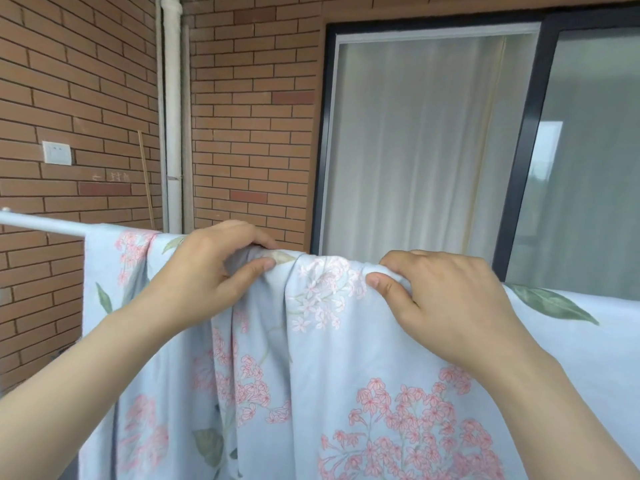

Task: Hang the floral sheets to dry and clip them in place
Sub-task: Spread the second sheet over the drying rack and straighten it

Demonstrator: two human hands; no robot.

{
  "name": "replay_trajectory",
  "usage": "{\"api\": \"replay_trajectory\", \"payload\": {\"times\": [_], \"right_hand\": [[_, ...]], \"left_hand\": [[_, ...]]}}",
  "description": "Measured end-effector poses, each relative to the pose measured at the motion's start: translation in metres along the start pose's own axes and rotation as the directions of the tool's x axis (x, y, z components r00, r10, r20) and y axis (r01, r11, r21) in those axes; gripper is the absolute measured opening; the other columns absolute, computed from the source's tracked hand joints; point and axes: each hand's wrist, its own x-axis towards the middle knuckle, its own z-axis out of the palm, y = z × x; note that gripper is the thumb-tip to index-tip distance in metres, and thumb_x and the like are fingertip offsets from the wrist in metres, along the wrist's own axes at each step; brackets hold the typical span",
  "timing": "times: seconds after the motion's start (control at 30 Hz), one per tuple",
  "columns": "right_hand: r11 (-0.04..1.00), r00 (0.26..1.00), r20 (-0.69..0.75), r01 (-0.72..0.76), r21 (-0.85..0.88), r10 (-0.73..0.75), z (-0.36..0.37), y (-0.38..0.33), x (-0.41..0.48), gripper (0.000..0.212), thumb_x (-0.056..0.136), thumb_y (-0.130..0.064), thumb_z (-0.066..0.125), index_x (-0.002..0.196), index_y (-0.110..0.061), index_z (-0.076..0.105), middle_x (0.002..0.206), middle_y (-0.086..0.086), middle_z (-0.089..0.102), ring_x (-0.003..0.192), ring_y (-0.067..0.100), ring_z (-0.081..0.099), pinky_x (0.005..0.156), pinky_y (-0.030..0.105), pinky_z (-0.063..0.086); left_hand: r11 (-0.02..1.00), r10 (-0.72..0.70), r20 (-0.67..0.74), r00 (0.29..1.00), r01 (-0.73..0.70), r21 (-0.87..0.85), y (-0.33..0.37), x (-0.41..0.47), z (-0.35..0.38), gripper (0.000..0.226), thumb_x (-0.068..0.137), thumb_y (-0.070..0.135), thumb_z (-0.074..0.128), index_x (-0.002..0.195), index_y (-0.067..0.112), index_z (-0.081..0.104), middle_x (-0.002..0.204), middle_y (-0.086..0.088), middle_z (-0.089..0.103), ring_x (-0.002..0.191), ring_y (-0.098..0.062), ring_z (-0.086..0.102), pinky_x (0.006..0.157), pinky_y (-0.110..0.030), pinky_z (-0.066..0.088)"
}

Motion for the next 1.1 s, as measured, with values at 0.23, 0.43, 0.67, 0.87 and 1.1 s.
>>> {"api": "replay_trajectory", "payload": {"times": [0.23,0.43,0.67,0.87,1.1], "right_hand": [[0.991,0.994,0.084,-0.082,0.107,0.073,-0.01,-0.009,0.003,0.043,0.088,-0.06,0.024,0.094,-0.033,0.057,0.087,-0.014,0.061,0.084,0.009,0.055,0.068,0.029,0.044],[0.986,0.993,0.102,-0.076,0.149,0.061,-0.003,-0.049,0.022,0.042,0.093,-0.059,0.029,0.107,-0.034,0.059,0.099,-0.015,0.065,0.096,0.01,0.058,0.077,0.031,0.046],[0.994,0.993,0.039,-0.11,0.016,0.11,0.01,-0.051,0.023,0.054,0.087,-0.06,0.0,0.061,-0.025,0.031,0.057,-0.006,0.046,0.058,0.012,0.043,0.051,0.025,0.03],[0.988,0.985,0.098,-0.149,0.034,0.145,0.006,-0.051,0.027,0.064,0.082,-0.069,0.006,0.07,-0.024,0.05,0.055,-0.004,0.048,0.059,0.008,0.048,0.053,0.027,0.035],[0.988,0.977,0.148,-0.152,-0.02,0.153,0.0,-0.051,0.026,0.068,0.079,-0.072,0.005,0.068,-0.02,0.048,0.05,0.0,0.043,0.057,0.01,0.048,0.052,0.029,0.036]], "left_hand": [[0.984,0.039,-0.016,0.999,-0.041,-0.176,-0.011,0.005,-0.007,0.005,0.081,0.017,0.067,0.077,0.015,0.07,0.085,0.011,0.07,0.087,-0.007,0.065,0.078,-0.019,0.049],[0.981,0.076,-0.044,0.996,-0.082,-0.176,-0.023,0.003,-0.009,0.006,0.082,0.015,0.061,0.077,0.018,0.063,0.082,0.009,0.066,0.082,-0.009,0.062,0.073,-0.027,0.049],[0.984,0.09,-0.02,0.996,-0.092,-0.152,-0.043,0.0,-0.023,0.006,0.08,0.014,0.059,0.077,0.018,0.059,0.081,0.01,0.065,0.08,-0.009,0.06,0.071,-0.024,0.045],[0.996,0.026,0.031,0.999,-0.023,-0.085,-0.047,0.009,-0.024,0.005,0.081,0.023,0.053,0.078,0.02,0.056,0.072,0.01,0.059,0.069,-0.008,0.052,0.062,-0.023,0.04],[0.982,0.024,0.192,0.981,0.013,-0.19,-0.044,0.016,-0.027,0.015,0.09,0.017,0.052,0.092,0.024,0.065,0.085,0.013,0.065,0.082,-0.009,0.061,0.072,-0.026,0.049]]}}
